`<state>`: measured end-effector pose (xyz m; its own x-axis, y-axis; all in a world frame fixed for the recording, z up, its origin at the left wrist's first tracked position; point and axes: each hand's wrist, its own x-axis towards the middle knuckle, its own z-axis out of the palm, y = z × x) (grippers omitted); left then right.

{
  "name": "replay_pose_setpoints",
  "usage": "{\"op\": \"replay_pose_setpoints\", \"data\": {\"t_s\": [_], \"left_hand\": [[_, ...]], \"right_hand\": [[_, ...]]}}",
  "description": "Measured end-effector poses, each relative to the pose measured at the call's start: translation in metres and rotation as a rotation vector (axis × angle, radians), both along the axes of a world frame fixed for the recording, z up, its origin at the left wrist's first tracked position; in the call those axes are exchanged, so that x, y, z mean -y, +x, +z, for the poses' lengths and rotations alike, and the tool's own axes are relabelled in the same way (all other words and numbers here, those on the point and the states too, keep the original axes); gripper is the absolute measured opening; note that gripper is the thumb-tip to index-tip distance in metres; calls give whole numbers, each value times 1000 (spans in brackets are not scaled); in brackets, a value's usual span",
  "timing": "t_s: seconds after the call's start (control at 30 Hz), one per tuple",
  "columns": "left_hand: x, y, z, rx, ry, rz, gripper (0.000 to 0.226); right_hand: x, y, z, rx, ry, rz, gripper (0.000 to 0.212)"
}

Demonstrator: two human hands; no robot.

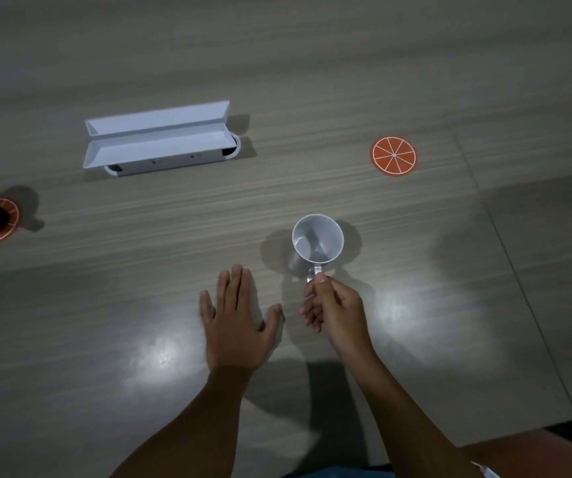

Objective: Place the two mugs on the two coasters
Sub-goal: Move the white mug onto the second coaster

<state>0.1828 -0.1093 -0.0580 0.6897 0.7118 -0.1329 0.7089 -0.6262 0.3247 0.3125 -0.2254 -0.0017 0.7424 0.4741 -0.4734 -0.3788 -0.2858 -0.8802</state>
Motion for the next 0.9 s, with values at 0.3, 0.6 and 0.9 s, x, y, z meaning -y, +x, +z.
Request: {"op": "replay_pose_setpoints", "data": {"t_s": [0.3, 0.6, 0.9], "left_hand": [[-1, -1, 1, 4, -24, 5, 85], [-1, -1, -1, 23, -29, 8, 85], [-1, -2, 2, -15, -6, -20, 83]], "right_hand": [[-16, 38, -3, 64, 13, -76, 41], [-32, 98, -7, 112, 46, -230, 41], [-41, 153, 0, 177, 71, -311, 44]]}}
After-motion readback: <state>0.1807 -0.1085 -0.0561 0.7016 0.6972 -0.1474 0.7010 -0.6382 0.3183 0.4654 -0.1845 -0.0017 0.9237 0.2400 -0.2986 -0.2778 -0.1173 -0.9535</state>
